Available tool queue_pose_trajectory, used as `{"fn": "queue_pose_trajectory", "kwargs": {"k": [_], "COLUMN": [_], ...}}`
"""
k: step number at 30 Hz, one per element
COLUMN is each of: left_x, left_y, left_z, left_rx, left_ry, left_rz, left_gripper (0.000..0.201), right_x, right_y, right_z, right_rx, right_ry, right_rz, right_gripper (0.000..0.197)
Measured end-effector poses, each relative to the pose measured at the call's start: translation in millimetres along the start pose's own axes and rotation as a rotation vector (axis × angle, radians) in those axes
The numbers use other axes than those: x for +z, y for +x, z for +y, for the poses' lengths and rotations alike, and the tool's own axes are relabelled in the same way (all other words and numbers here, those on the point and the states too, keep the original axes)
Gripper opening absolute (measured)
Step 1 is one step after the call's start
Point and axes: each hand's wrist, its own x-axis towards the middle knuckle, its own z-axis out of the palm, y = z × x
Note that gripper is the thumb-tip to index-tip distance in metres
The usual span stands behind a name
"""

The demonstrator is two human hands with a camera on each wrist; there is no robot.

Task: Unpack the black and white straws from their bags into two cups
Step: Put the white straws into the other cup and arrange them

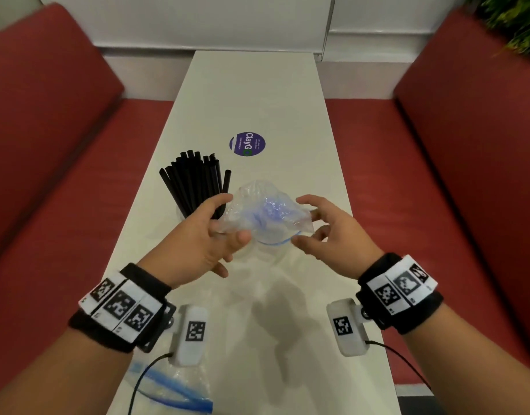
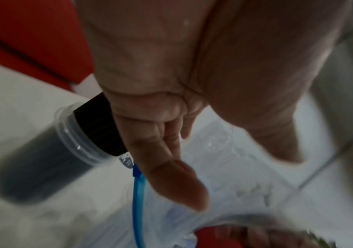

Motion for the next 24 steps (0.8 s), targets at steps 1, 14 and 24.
{"fn": "queue_pose_trajectory", "kwargs": {"k": [1,14,24], "left_x": [0.8,-7.9,-27.6], "left_y": [3.4,70.0,30.3], "left_z": [-0.8,95.9,157.5], "left_rx": [0.039,0.344,0.514], "left_ry": [0.145,0.649,0.513], "left_rz": [0.039,0.370,0.543], "left_gripper": [0.084,0.017,0.014], "right_x": [1.2,-47.1,-89.8], "right_y": [2.5,76.3,54.6], "right_z": [-1.7,-61.8,-129.1], "right_rx": [-0.040,-0.129,-0.233], "right_ry": [-0.075,-0.028,0.089], "right_rz": [0.059,0.323,0.463], "right_gripper": [0.046,0.019,0.020]}}
